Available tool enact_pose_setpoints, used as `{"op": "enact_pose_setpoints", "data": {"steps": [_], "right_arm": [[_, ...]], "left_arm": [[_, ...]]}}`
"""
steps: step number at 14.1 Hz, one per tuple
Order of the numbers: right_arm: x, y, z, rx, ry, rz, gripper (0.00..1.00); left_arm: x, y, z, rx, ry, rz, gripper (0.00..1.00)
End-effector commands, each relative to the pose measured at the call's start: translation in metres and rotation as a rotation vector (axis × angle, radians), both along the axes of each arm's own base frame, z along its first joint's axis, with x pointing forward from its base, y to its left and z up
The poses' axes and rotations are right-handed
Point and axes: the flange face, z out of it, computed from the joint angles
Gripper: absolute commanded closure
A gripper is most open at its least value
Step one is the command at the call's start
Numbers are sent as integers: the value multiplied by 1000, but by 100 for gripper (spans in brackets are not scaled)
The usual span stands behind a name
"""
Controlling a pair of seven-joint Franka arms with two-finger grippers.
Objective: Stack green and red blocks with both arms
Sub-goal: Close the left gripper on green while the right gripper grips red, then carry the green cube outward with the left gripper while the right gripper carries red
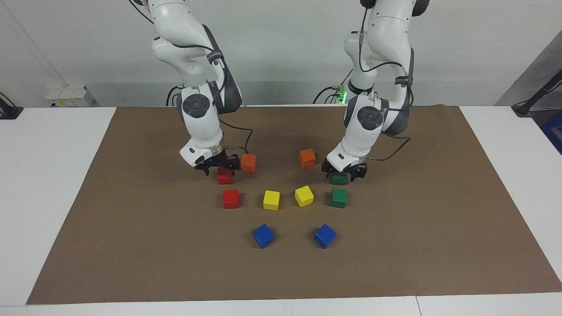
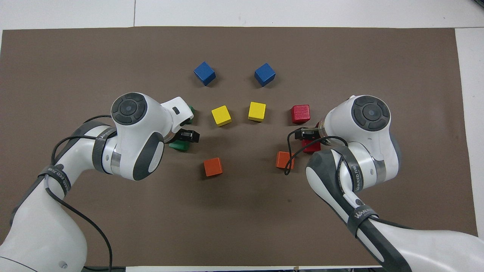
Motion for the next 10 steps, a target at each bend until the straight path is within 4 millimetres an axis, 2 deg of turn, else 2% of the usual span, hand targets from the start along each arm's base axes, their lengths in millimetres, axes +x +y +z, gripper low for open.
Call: {"op": "enact_pose_setpoints", "data": {"steps": [1, 3, 4, 5, 6, 8, 9, 10], "right_arm": [[-3, 1, -12, 12, -1, -16, 0], [-6, 1, -15, 10, 6, -2, 0], [-9, 7, -17, 9, 10, 19, 0], [-12, 11, -18, 8, 11, 39, 0], [-15, 10, -20, 6, 18, 44, 0], [-24, 7, -28, 1, 37, 62, 0], [-23, 4, -27, 1, 37, 68, 5], [-22, 0, -27, 1, 38, 74, 18]], "left_arm": [[-7, -1, -4, 4, 15, 21, 17], [-11, 1, -6, 18, 49, 20, 26], [-11, 1, -6, 18, 49, 26, 39], [-11, 1, -5, 19, 50, 42, 63], [-11, 1, -5, 20, 52, 45, 99], [-9, 2, -3, 19, 50, 51, 100], [-7, 5, -2, 18, 48, 57, 100], [-5, 7, 1, 16, 45, 60, 100]]}}
